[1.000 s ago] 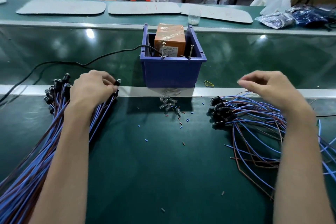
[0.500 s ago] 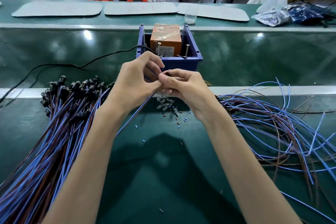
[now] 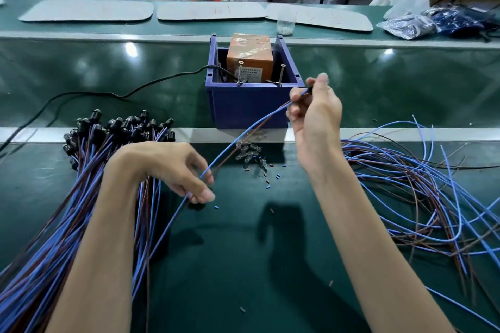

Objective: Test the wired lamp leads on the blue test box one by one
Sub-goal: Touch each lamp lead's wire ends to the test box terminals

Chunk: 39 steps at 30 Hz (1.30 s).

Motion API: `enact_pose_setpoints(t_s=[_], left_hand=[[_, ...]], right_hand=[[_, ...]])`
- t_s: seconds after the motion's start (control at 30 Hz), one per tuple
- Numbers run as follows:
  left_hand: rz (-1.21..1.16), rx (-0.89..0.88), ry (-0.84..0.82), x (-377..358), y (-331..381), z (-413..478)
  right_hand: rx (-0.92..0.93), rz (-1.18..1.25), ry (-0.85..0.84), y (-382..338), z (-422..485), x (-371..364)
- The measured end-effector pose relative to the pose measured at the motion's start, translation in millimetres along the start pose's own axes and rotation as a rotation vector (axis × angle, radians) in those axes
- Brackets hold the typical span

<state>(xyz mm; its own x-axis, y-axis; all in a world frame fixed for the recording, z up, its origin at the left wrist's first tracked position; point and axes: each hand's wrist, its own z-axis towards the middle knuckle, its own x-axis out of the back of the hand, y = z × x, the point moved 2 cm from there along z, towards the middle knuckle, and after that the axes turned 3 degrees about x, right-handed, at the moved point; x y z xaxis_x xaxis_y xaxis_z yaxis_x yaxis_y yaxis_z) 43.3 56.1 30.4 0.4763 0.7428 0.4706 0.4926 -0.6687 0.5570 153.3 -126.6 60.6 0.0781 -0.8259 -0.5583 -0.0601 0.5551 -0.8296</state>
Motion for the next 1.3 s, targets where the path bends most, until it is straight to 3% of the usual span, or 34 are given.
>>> enact_pose_setpoints(t_s=[0.17,0.37,0.47,0.6,0.7,0.73,0.8,0.9,0.97,1.03,1.13,1.17,1.23,1.3], left_hand=[[-0.010,0.087,0.018,6,-21,-3],[0.071,0.198,-0.038,1,-28,1],[0.327,0.287,-0.071,3,-31,-4],[0.819,0.539,-0.170,-2,-28,-17],[1.057,0.465,-0.069,1,-11,-27],[0.999,0.331,-0.013,0,-3,-27],[0.584,-0.054,0.017,-13,17,-18],[-0.140,-0.378,-0.168,-55,63,-9],[-0.498,-0.402,-0.150,-78,90,10],[-1.003,-0.337,-0.063,-89,112,27],[-1.862,-0.353,0.180,-86,127,40],[-2.048,-0.363,0.297,-82,126,41],[-2.208,-0.388,0.483,-73,121,41],[-2.209,-0.416,0.556,-70,117,40]], right_hand=[[-0.030,0.252,0.166,-22,17,22],[0.080,0.242,0.334,-44,30,50],[0.094,0.229,0.360,-50,34,60],[0.066,0.240,0.326,-51,35,65],[0.035,0.258,0.299,-50,34,61],[0.030,0.268,0.292,-49,34,59],[0.024,0.278,0.270,-48,33,55],[-0.009,0.225,0.201,-48,31,52],[-0.022,0.143,0.146,-50,31,52],[-0.024,0.059,0.106,-53,32,54],[-0.028,-0.082,0.080,-56,34,59],[-0.026,-0.123,0.086,-56,35,61],[-0.016,-0.208,0.109,-58,37,66],[-0.009,-0.315,0.107,-60,39,67]])
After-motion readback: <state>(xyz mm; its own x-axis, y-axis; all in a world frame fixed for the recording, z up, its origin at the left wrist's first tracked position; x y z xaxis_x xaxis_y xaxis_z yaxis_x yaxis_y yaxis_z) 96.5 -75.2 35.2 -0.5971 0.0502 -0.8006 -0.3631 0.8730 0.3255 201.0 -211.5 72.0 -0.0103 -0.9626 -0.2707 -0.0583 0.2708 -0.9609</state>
